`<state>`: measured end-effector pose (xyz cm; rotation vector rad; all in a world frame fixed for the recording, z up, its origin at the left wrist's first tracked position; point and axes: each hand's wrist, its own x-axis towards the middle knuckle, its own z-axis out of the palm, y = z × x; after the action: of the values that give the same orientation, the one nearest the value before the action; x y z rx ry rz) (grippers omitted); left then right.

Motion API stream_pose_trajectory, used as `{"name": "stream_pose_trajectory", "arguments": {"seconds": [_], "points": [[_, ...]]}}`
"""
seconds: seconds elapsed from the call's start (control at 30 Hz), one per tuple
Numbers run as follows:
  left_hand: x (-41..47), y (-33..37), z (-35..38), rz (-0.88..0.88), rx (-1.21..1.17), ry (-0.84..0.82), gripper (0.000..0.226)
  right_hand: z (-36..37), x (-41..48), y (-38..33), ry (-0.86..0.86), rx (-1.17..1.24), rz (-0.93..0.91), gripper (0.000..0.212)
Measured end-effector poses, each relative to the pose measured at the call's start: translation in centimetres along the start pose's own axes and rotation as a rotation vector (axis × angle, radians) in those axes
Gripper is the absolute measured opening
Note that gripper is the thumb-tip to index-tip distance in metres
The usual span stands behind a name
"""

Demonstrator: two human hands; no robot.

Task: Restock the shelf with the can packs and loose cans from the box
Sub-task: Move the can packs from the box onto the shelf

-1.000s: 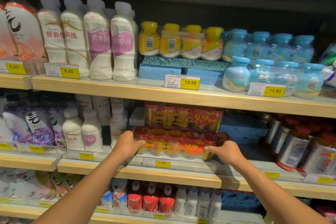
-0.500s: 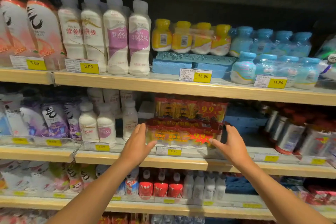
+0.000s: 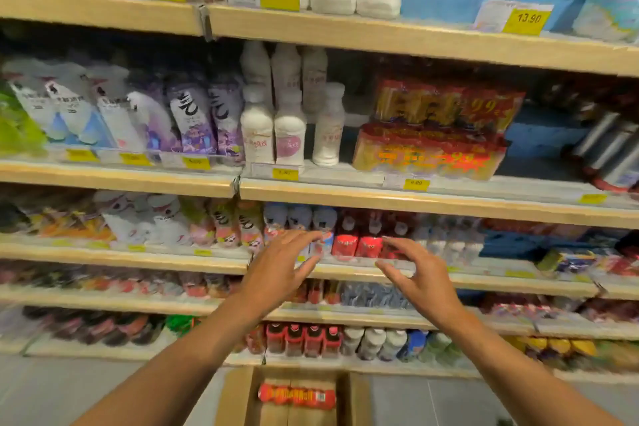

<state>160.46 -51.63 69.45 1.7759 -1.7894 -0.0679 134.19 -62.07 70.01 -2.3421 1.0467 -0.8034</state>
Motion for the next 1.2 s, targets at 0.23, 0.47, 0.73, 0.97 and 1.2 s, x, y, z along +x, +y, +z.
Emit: {"name": "stream_pose_trajectory", "arguments": {"seconds": [0.23, 0.47, 0.73, 0.97, 1.2], "points": [[-11.1, -9.1, 7.1, -0.15, 0.053, -0.295, 0.027, 12.6, -6.8, 5.2, -0.42, -0.02, 0.231, 0.04], [-20.8, -17.3, 19.3, -0.359, 0.092, -0.586, 0.037, 25.3, -14.7, 15.0, -0.728, -0.102, 0.429, 0.042], [-27.2, -26.0, 36.9, -0.507, 0.144, -0.779, 0.051, 40.0, -21.2, 29.5, -0.917, -0.155, 0.546, 0.055], [-31.3, -35.8, 54.9, -0.439, 0.276, -0.954, 0.074, 54.5, -22.9, 41.5, -0.991, -0.309, 0.441, 0.06], [-32.6, -42.3, 66.2, -0.409, 0.544, -0.997, 0.084, 65.9, -24.6, 50.1, -0.966, -0.46, 0.421, 0.077]]}}
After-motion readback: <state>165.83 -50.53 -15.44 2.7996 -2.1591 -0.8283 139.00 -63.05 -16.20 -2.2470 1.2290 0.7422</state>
